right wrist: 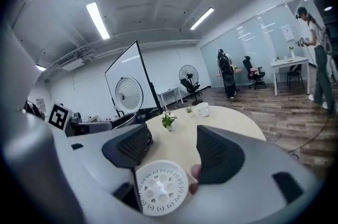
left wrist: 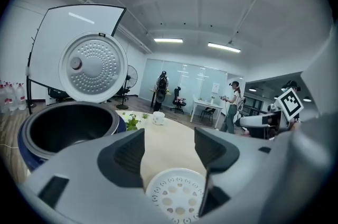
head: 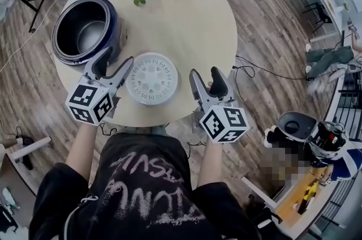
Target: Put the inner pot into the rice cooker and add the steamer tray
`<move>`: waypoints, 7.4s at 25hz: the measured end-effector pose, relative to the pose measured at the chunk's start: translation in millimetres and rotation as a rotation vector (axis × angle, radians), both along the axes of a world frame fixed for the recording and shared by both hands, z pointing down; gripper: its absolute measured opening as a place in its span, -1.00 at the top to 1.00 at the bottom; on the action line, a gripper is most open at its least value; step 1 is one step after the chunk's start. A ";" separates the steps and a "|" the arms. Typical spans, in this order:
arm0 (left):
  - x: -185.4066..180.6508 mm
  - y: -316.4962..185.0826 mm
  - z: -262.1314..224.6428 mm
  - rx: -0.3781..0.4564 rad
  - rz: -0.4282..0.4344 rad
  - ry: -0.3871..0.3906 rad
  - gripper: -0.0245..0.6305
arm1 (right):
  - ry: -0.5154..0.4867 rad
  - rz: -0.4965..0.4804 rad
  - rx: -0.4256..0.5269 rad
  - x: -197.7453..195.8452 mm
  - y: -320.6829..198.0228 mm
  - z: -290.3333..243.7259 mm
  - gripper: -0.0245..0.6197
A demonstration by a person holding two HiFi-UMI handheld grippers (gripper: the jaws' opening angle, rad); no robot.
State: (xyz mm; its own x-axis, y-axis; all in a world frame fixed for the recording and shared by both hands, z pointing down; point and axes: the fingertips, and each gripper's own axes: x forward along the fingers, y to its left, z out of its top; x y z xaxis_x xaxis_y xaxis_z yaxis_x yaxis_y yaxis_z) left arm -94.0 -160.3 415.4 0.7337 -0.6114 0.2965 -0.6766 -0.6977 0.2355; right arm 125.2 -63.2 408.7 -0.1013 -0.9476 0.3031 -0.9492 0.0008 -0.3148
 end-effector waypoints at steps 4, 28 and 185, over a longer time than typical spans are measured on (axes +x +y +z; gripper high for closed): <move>-2.3 6.5 23.1 -0.060 0.000 -0.029 -0.04 | -0.022 -0.006 -0.077 -4.7 3.1 26.5 -0.02; -34.3 32.0 176.2 -0.406 -0.040 -0.203 -0.06 | -0.154 0.000 -0.450 -32.7 25.7 177.6 0.02; -236.8 -134.5 32.1 -0.203 -0.404 -0.216 0.56 | 0.143 -0.538 -0.282 -255.5 -247.6 34.1 0.35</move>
State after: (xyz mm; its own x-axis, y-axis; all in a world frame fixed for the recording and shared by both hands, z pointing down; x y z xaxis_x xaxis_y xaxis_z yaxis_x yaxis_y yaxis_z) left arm -330.9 -294.8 447.4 0.3588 -0.7486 0.5576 -0.9316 -0.3242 0.1642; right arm -130.3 -310.9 442.8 -0.4823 -0.6562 0.5803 -0.8716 0.4263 -0.2422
